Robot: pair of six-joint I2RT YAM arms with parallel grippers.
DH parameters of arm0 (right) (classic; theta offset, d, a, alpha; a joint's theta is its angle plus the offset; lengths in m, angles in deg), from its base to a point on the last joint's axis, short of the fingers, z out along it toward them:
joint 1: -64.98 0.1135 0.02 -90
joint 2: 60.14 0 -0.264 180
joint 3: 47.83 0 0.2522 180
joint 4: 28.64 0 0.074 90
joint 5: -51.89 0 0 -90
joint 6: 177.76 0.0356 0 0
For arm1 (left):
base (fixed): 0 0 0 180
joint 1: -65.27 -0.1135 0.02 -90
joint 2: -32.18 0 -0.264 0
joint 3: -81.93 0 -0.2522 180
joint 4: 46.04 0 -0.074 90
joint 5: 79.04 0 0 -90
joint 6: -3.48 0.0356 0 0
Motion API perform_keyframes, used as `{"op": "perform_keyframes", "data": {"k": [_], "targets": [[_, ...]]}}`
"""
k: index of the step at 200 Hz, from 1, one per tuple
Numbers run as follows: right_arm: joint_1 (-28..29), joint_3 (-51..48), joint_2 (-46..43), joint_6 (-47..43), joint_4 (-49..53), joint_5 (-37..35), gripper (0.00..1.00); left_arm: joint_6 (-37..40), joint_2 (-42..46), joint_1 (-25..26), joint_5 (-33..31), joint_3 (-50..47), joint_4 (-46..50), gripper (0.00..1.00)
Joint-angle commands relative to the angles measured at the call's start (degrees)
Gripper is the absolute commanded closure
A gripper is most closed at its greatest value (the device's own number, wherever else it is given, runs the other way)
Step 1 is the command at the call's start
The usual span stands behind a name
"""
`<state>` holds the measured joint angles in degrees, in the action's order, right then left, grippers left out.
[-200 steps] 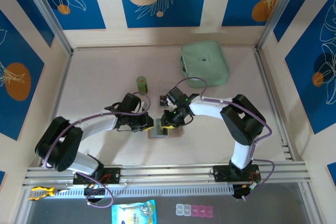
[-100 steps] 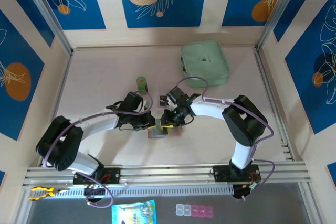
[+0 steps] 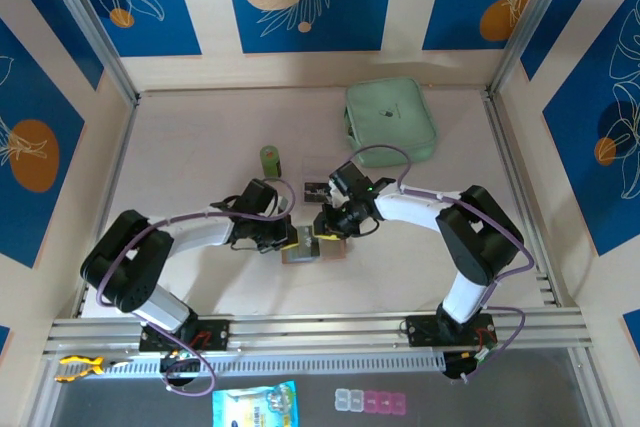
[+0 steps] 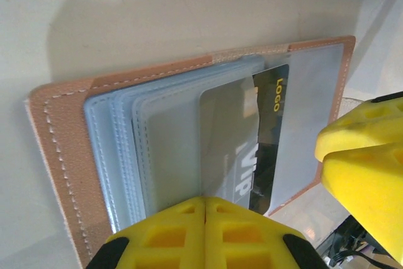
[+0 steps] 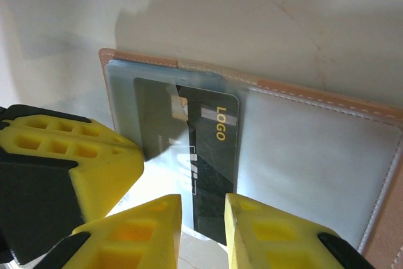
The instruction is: Take the credit cards out of the card holder
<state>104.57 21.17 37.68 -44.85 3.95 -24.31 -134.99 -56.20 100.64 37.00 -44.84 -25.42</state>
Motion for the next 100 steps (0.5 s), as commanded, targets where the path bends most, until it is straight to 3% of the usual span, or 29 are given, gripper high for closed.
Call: {"op": "perform_keyframes", "data": {"k": [1,100], "targets": [[-0.44,-0.99,0.38,0.94,-0.07,2.70,0.74,1.86,-0.83,0.32,-1.91,-0.55,2.20,0.97],[-0.58,-1.39,3.48,2.35,-2.25,5.07,0.74,4.06,-1.71,0.21,-3.42,-0.77,4.33,0.97]]}}
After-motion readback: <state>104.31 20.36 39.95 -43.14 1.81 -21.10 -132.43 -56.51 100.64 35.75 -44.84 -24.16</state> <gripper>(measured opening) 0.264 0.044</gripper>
